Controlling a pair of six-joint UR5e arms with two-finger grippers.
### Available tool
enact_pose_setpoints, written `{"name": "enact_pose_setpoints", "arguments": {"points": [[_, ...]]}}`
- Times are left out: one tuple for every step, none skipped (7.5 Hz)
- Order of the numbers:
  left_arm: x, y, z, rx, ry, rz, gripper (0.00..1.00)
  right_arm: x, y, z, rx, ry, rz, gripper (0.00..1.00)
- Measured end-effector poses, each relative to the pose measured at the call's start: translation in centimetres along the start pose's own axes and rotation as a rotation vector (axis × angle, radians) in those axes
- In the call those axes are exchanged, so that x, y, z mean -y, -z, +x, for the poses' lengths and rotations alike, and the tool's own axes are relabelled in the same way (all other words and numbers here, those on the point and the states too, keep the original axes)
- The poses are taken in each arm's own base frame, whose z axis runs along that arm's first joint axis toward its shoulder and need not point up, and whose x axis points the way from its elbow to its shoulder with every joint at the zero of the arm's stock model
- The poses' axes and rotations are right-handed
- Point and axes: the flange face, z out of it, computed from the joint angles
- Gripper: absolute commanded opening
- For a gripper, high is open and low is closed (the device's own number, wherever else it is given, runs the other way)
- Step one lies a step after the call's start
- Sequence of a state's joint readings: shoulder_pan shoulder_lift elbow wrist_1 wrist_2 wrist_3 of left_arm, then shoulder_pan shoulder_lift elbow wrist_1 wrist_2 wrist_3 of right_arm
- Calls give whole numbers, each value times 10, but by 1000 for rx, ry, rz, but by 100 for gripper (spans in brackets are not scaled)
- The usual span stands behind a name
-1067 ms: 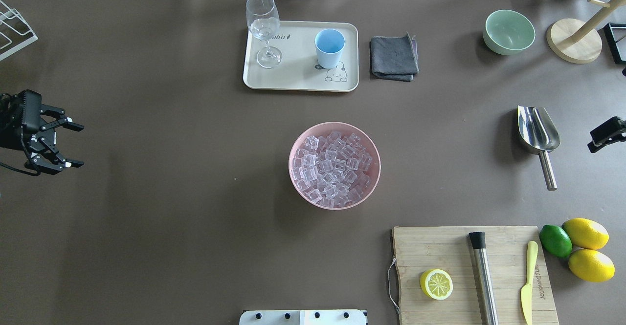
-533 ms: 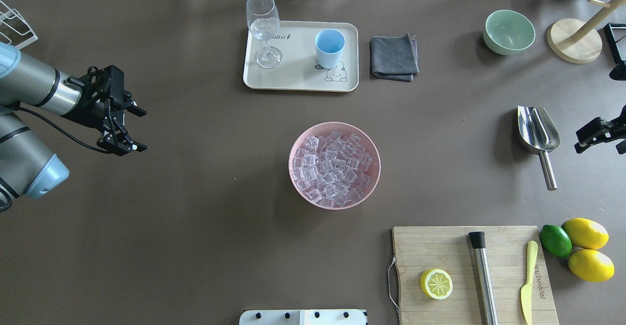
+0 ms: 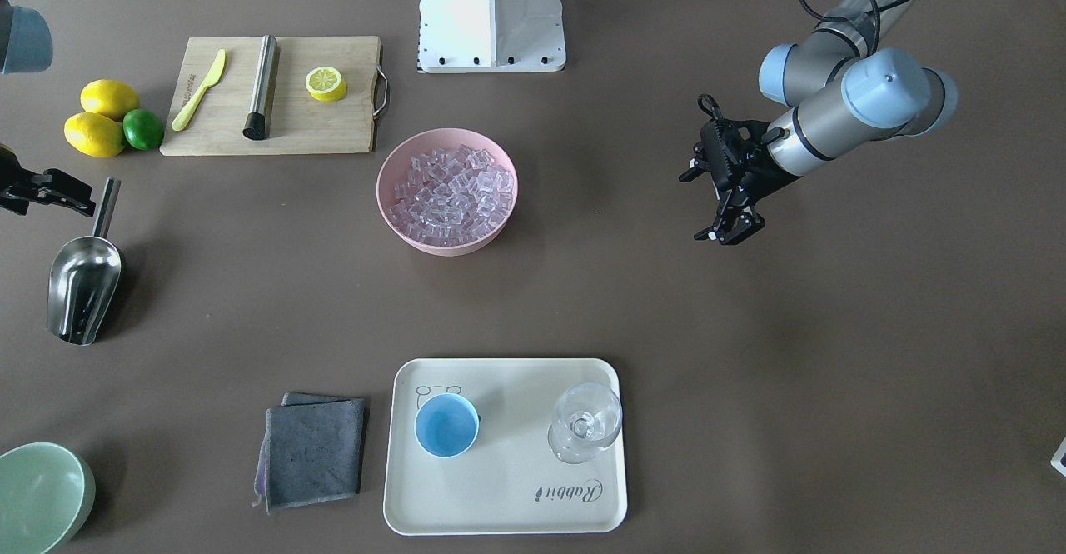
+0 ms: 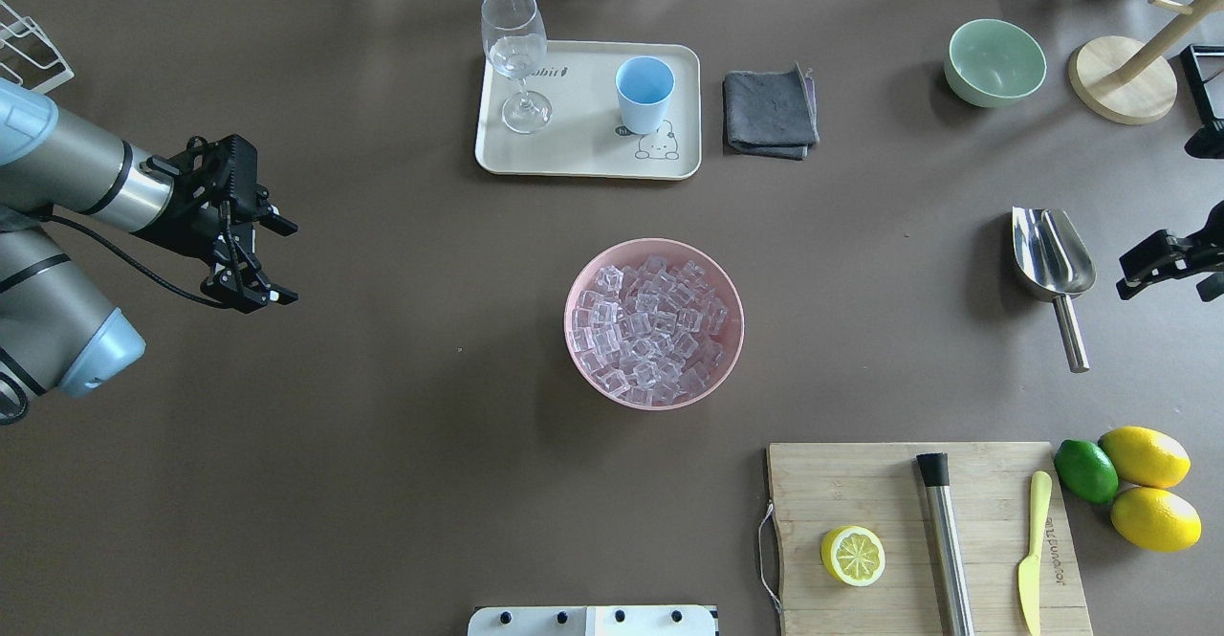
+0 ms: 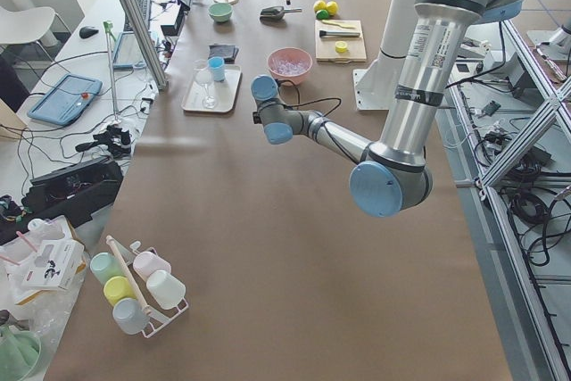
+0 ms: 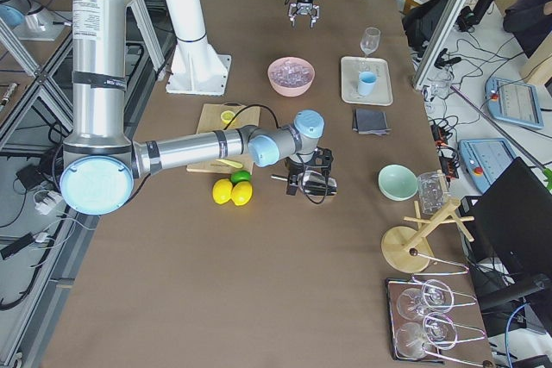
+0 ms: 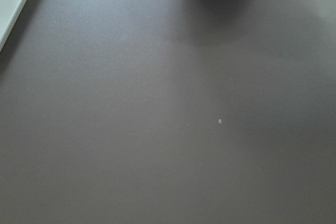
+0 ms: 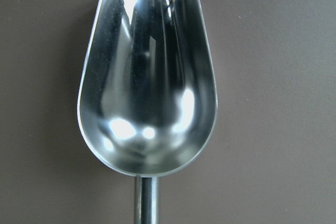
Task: Put ice in cup with scoop
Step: 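Move the left gripper toward the pink bowl while the right gripper reaches the metal scoop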
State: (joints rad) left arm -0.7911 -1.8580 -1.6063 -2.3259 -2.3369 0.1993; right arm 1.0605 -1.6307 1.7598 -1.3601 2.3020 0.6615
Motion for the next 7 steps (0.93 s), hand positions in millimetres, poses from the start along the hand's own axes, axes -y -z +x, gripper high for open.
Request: {"name": "enact_pose_setpoints", "arguments": {"points": [[17, -10, 6, -18, -18, 8, 99, -3, -9, -7, -1, -2, -11, 95], [32, -24, 14, -43, -31, 8, 99, -7, -16, -13, -6, 1, -23, 94], [46, -40, 19, -65, -41, 7, 99, -9, -22, -17, -9, 2, -32, 93], [57, -53, 23, -84, -52, 9, 99, -12, -27, -21, -12, 0, -41, 90], [64, -66, 32, -106, -64, 10, 99, -14, -31, -24, -13, -4, -49, 86], [67, -76, 41, -124, -78, 15, 99, -16, -34, -27, -14, -6, -56, 85], [69, -87, 45, -138, -91, 23, 99, -18, -36, -30, -14, -5, -60, 83]]}}
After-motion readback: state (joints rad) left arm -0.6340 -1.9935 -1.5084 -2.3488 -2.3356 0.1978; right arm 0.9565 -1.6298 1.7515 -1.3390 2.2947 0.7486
